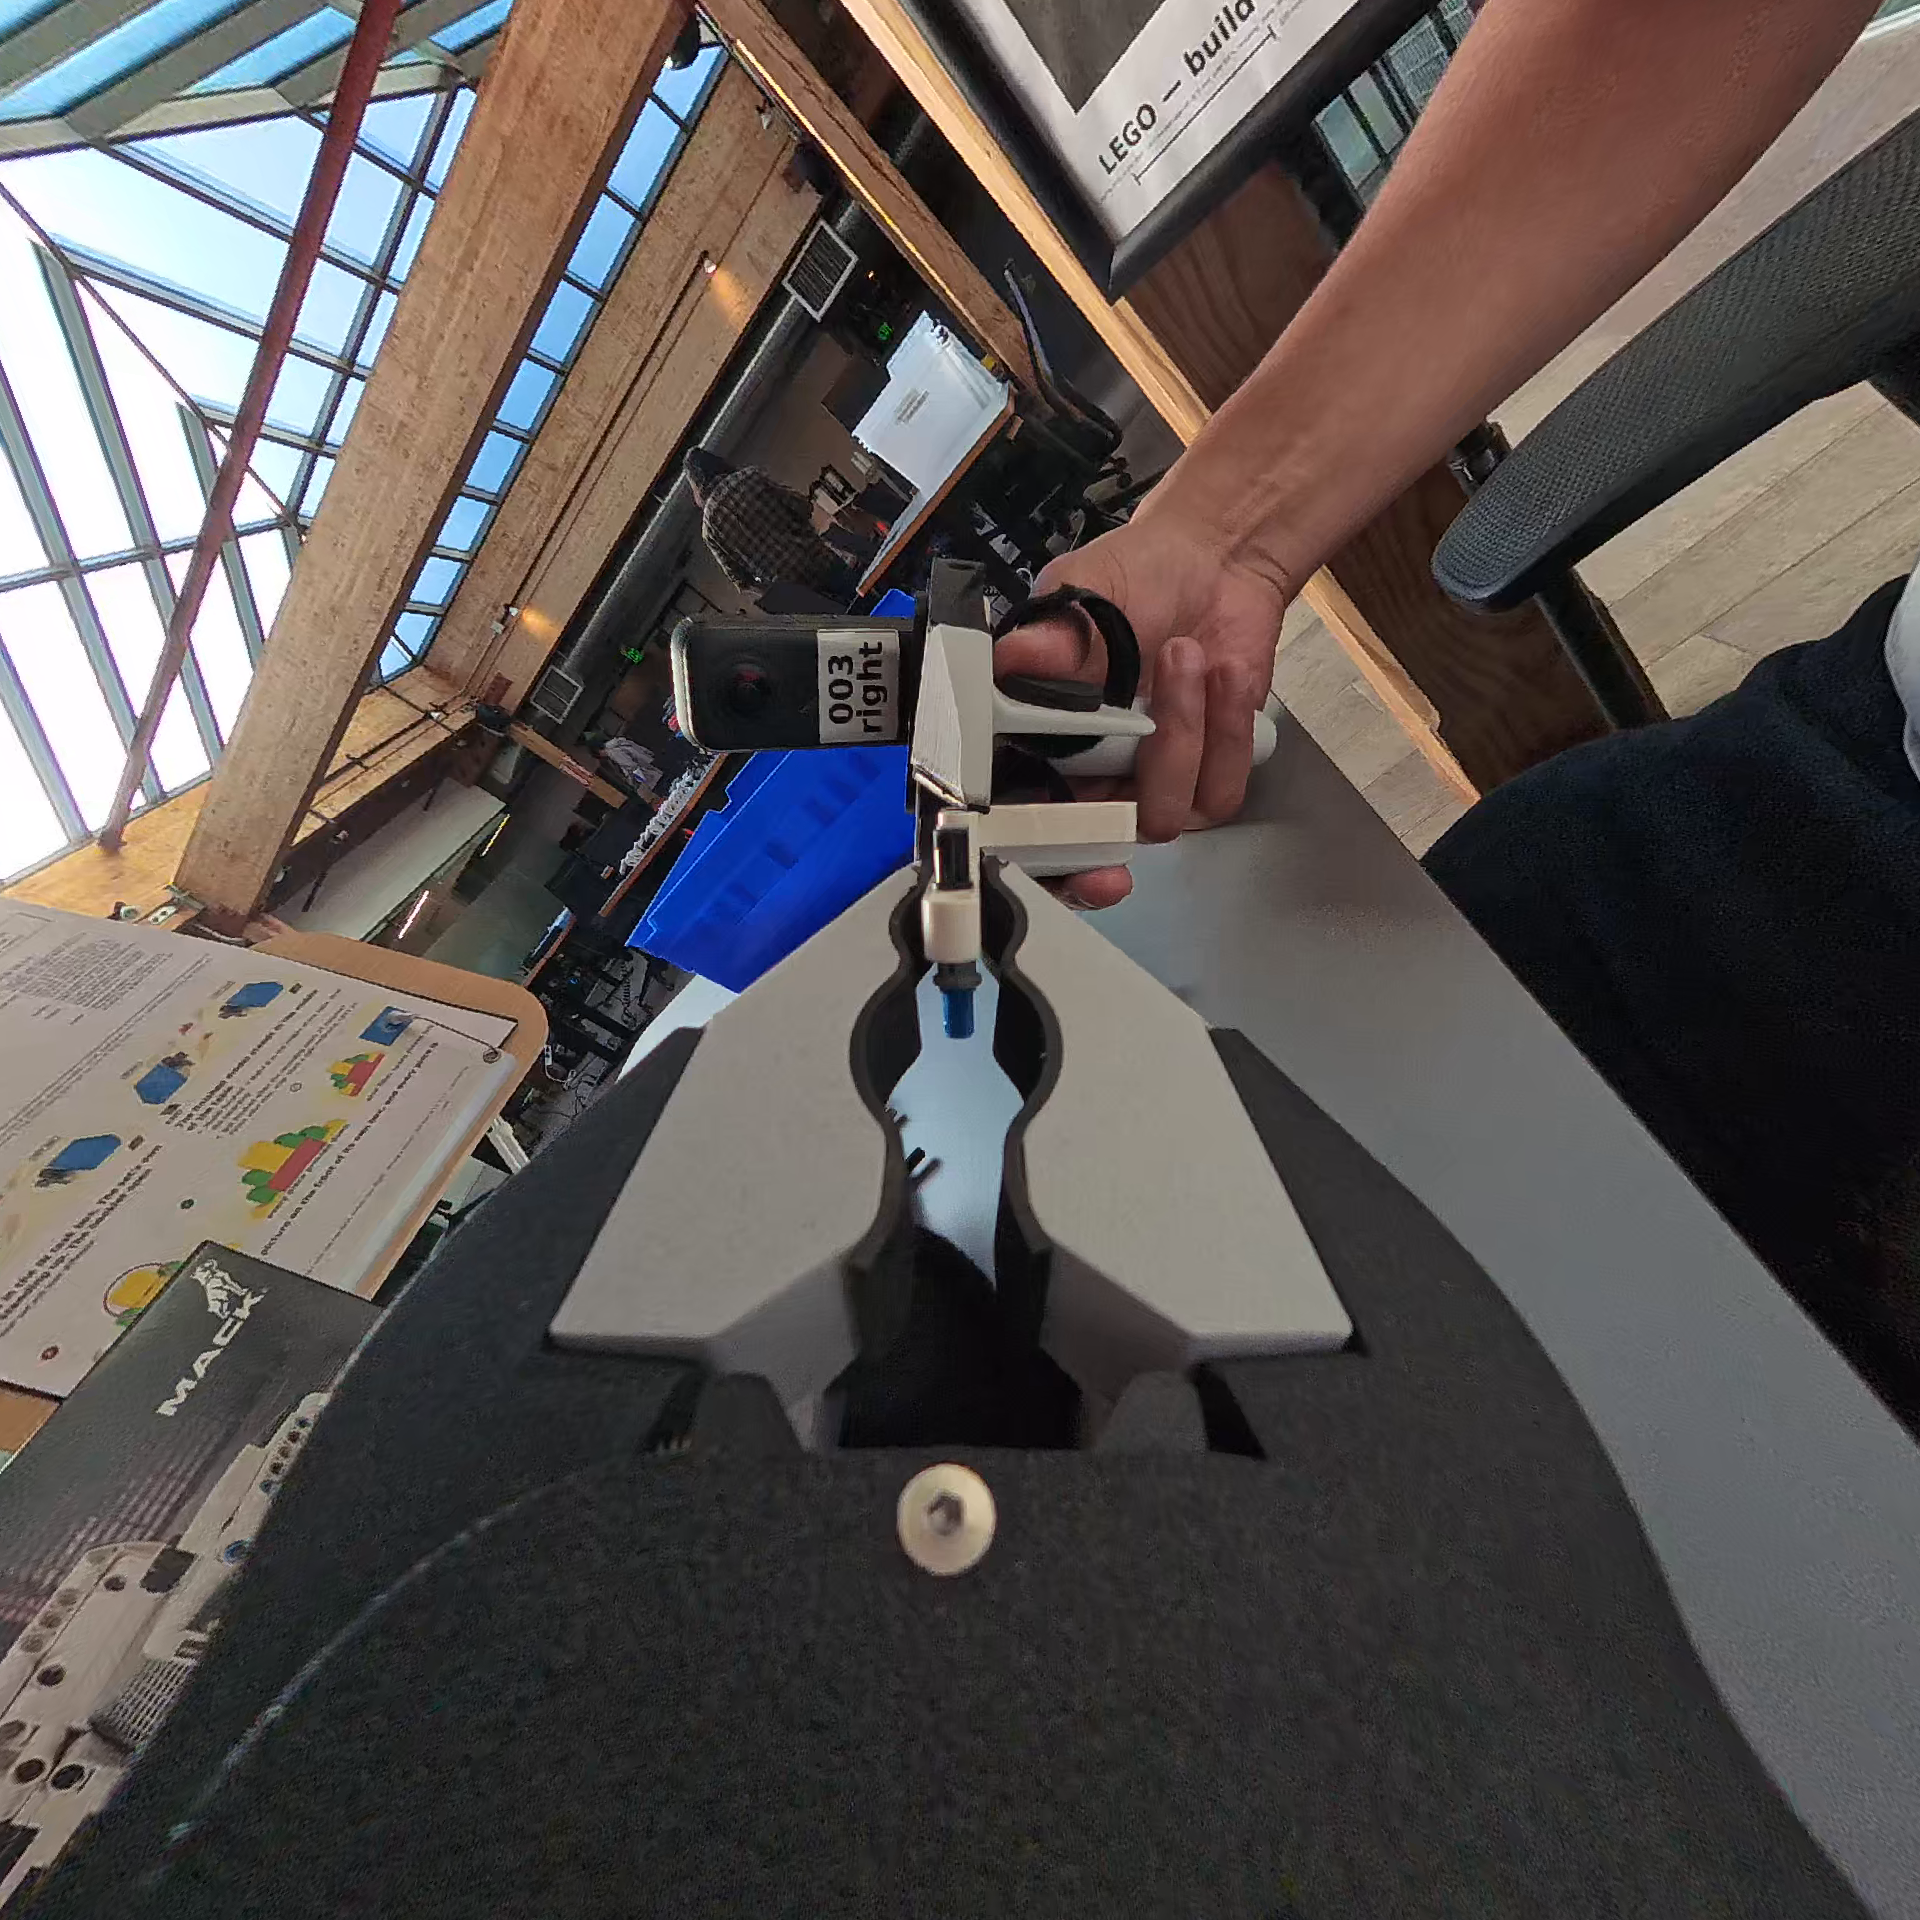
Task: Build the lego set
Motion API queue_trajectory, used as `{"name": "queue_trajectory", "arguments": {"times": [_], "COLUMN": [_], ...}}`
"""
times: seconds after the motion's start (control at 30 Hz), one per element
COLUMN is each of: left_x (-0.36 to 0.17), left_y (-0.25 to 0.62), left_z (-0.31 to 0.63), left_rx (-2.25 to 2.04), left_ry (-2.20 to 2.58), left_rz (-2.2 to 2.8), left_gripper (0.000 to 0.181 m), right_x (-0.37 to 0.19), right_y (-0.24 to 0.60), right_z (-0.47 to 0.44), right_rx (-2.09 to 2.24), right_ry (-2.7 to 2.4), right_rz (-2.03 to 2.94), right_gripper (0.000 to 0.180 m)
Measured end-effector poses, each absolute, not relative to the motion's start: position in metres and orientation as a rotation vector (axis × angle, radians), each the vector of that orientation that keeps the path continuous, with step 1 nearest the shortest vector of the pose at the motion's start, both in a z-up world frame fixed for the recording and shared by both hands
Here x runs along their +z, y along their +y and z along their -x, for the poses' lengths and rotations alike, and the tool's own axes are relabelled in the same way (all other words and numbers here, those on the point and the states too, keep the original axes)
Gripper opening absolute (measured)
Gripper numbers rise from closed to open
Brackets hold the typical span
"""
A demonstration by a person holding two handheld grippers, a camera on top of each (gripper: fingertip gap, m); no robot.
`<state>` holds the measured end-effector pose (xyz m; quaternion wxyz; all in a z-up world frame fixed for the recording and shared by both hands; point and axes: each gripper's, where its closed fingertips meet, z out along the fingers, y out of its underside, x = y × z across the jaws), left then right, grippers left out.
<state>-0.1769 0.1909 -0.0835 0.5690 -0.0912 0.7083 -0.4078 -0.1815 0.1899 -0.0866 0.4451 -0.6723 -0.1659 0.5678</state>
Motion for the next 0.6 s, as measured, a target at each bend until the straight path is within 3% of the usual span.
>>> {"name": "queue_trajectory", "arguments": {"times": [0.5, 0.6], "left_x": [-0.104, -0.089], "left_y": [0.207, 0.206], "left_z": [0.162, 0.167], "left_rx": [-0.870, -1.060], "left_ry": [1.755, 1.742], "left_rz": [0.348, 0.436], "left_gripper": [0.004, 0.004], "right_x": [-0.094, -0.073], "right_y": [0.184, 0.168], "right_z": [0.150, 0.142], "right_rx": [0.911, 0.751], "right_ry": [-0.325, -0.448], "right_rz": [1.727, 1.530], "right_gripper": [0.018, 0.039]}}
